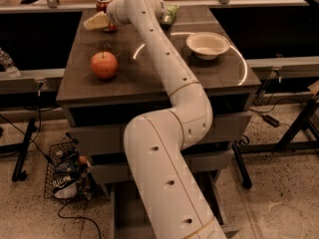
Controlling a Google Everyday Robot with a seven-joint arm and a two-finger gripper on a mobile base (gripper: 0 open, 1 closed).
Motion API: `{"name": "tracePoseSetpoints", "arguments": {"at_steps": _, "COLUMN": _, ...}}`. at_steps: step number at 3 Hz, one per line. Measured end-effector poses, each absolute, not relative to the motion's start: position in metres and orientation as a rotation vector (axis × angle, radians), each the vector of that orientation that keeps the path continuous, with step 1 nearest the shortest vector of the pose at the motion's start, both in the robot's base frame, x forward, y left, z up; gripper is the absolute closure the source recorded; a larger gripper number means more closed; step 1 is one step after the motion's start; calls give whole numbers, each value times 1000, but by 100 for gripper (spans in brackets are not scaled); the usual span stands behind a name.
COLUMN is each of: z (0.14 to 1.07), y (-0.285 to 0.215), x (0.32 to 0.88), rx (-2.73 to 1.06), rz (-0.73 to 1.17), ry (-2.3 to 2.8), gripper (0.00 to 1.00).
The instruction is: Place coke can into bottom drawer
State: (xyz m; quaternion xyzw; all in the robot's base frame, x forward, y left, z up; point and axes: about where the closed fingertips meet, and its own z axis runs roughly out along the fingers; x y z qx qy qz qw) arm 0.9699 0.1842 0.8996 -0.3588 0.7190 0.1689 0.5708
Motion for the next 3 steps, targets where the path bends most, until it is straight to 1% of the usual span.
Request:
{"name": "tracePoseSetpoints", "arguments": {"at_steps": 1, "z": 904, "y": 204, "x": 967, "rx": -878, "rz": 384, "ry": 1655, "gripper": 0}}
{"name": "tracePoseSetpoints", "arguments": {"at_steps": 2, "z": 905, "y": 204, "x": 973, "rx": -874, "rz": 333, "ry": 1646, "gripper": 0}}
{"name": "tracePoseSetpoints", "arguments": {"at_steps": 3, "z": 909, "y": 183, "x": 985, "rx": -829, "rz": 267, "ry": 1656, "gripper": 15}}
